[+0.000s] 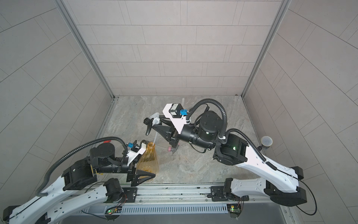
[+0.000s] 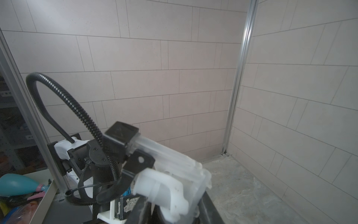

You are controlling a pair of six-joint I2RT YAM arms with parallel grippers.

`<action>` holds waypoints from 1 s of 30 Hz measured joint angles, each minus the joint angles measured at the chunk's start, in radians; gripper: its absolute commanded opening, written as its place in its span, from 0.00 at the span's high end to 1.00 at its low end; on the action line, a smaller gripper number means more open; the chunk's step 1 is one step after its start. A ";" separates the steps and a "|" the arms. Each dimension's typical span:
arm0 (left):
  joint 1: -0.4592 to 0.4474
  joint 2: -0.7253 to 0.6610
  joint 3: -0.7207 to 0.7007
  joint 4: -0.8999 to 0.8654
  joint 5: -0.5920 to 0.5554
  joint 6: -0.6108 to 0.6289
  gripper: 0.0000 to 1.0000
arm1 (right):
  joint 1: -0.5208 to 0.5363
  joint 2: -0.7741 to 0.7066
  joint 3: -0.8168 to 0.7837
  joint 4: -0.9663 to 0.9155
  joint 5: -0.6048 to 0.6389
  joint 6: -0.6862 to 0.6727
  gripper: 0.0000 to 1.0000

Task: Attach spray nozzles to spray bottles
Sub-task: Insert the spray nozzle into the spray bottle.

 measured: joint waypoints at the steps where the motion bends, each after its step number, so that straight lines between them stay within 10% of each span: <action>1: 0.000 0.007 0.010 0.001 -0.007 -0.003 1.00 | 0.000 0.001 -0.017 0.008 -0.022 0.008 0.76; 30: 0.000 -0.006 0.046 0.032 -0.018 -0.029 1.00 | -0.001 0.002 -0.171 0.253 -0.176 0.085 0.72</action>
